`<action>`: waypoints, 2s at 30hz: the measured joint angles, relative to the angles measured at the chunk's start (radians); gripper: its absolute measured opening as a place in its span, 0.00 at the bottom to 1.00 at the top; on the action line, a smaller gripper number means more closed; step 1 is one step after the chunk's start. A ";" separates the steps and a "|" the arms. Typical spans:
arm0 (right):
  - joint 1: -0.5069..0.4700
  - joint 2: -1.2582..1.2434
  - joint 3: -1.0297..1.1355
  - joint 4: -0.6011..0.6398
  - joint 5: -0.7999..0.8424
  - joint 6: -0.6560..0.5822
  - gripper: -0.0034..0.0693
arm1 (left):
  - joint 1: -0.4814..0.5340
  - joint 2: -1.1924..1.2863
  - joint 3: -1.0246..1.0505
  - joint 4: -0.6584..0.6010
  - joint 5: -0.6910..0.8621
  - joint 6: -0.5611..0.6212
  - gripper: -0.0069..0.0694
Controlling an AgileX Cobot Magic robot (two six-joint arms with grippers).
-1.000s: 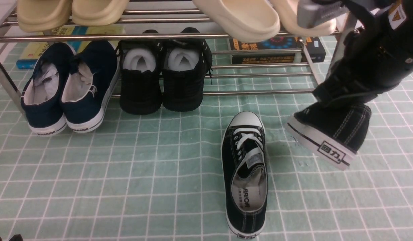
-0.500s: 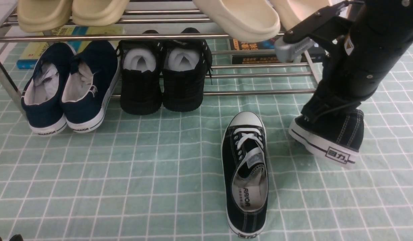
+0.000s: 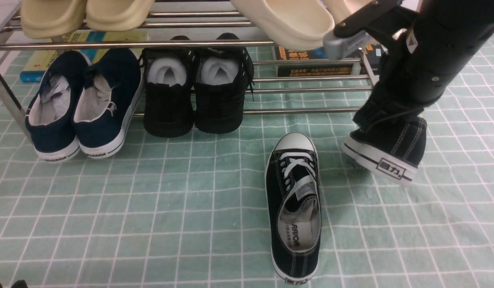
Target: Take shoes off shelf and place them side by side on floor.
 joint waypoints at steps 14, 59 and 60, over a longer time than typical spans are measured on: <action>0.000 0.088 -0.049 0.004 -0.020 -0.023 0.07 | 0.000 0.000 0.000 0.000 0.000 0.000 0.41; 0.062 0.190 0.201 0.289 -0.039 -0.016 0.12 | 0.000 0.000 0.000 0.000 0.000 0.000 0.41; 0.062 0.190 0.201 0.291 -0.038 -0.016 0.12 | 0.000 0.000 0.000 0.000 0.000 0.000 0.41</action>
